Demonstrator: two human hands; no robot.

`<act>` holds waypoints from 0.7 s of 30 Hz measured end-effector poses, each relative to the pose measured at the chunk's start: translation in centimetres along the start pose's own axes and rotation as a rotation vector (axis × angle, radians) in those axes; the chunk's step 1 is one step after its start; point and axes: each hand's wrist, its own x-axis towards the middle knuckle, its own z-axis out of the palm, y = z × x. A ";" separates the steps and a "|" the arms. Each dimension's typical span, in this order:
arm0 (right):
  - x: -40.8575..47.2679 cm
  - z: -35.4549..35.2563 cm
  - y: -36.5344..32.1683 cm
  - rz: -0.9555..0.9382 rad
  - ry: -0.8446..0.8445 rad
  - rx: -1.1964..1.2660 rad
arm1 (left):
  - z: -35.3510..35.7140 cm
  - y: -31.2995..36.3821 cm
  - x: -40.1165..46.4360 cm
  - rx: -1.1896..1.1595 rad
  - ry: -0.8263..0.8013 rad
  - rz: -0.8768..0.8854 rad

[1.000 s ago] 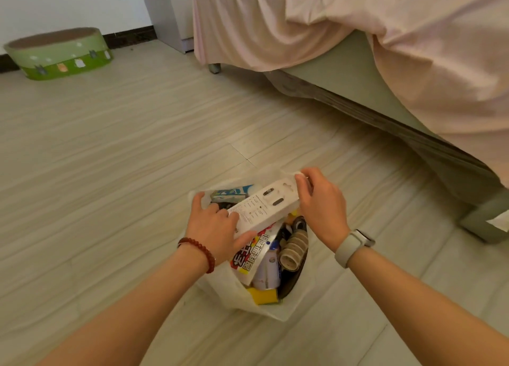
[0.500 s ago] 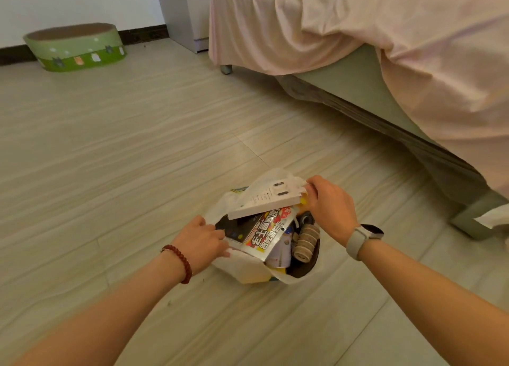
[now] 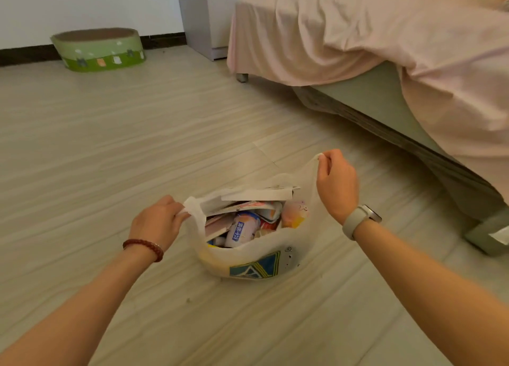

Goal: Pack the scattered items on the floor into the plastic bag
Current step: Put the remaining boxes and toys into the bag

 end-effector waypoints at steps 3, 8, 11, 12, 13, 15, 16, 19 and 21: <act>-2.1 -0.3 1.0 0.020 -0.060 -0.092 | 0.6 -0.3 -1.1 -0.018 0.037 0.093; -5.8 -0.4 1.3 -0.022 -0.216 -0.298 | 1.7 -0.3 -2.4 0.045 0.036 0.248; -6.5 -0.2 0.1 -0.116 -0.177 -0.455 | 1.1 -0.2 -2.5 0.083 0.028 0.342; -6.6 -0.1 -0.6 -0.138 -0.159 -0.497 | 0.8 -0.2 -2.6 0.109 0.022 0.371; -6.7 0.0 -1.4 -0.156 -0.136 -0.513 | 0.5 -0.2 -2.7 0.142 0.016 0.400; -7.0 0.5 -3.5 -0.223 -0.118 -0.497 | -0.6 -0.1 -2.8 0.208 0.009 0.456; -7.3 0.9 -4.6 -0.281 -0.129 -0.491 | -1.2 -0.1 -2.7 0.231 0.002 0.477; -8.6 3.0 -8.2 -0.470 -0.209 -0.448 | -3.5 -1.0 -2.8 0.235 -0.017 0.444; -10.1 4.8 -10.9 -0.581 -0.270 -0.393 | -4.9 -2.5 -3.6 0.176 0.019 0.353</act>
